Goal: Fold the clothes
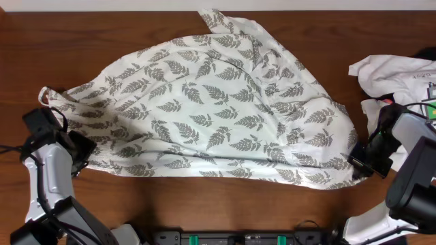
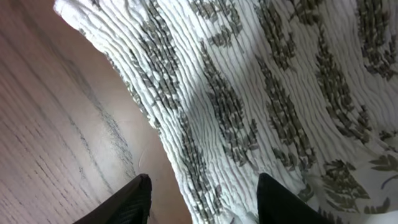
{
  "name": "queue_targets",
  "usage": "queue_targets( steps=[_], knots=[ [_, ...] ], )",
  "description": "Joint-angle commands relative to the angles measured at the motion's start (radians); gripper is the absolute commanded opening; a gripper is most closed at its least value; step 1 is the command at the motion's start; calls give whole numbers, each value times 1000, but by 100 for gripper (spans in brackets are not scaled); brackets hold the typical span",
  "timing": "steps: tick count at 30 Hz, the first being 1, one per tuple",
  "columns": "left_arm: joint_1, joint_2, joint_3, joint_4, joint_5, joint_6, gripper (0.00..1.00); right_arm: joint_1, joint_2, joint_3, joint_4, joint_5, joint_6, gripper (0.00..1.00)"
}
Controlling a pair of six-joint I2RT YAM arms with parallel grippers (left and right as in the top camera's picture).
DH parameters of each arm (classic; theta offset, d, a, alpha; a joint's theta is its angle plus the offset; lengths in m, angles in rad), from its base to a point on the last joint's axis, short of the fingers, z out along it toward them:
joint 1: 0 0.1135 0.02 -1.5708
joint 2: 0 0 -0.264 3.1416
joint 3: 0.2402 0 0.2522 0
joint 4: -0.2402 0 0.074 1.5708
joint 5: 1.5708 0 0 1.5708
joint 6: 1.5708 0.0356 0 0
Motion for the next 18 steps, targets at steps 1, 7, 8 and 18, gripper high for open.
queue_targets(
  steps=[1, 7, 8, 18],
  knots=[
    [5, -11, 19, 0, 0, -2, 56, 1, 35, -46, 35, 12, 15, 1],
    [5, -11, 19, 0, 0, -2, 56, -79, 35, -49, 40, 10, 33, 1],
    [5, -11, 19, 0, 0, -2, 56, -93, 35, -51, 40, 12, 33, 1],
    [5, -11, 19, 0, 1, -2, 56, -140, 29, -74, 62, 13, 29, 1]
  ],
)
